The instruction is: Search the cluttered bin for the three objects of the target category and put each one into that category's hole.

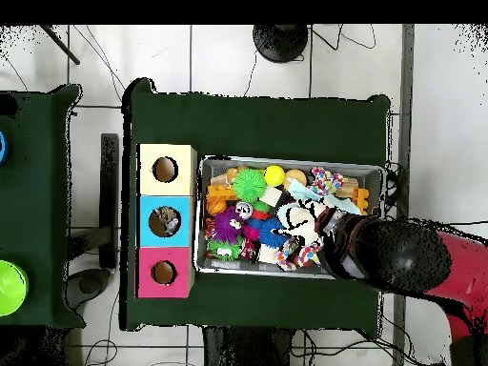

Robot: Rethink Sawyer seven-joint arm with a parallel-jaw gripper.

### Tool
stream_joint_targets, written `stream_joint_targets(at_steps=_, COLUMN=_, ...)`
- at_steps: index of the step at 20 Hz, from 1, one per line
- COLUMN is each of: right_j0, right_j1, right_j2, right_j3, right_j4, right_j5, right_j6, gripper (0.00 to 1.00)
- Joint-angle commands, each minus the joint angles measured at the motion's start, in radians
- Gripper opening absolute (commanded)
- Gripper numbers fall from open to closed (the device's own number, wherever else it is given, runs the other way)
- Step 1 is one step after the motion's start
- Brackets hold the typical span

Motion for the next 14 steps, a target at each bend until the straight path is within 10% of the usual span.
stream_joint_targets(at_steps=1, right_j0=-0.034, right_j1=0.064, right_j2=0.101, right_j3=-0.050, right_j4=-0.053, right_j5=0.121, right_j6=-0.329, gripper=0.00)
stream_joint_targets(at_steps=14, right_j0=-0.105, right_j1=0.069, right_j2=0.170, right_j3=-0.135, right_j4=-0.090, right_j5=0.261, right_j6=-0.396, gripper=0.00)
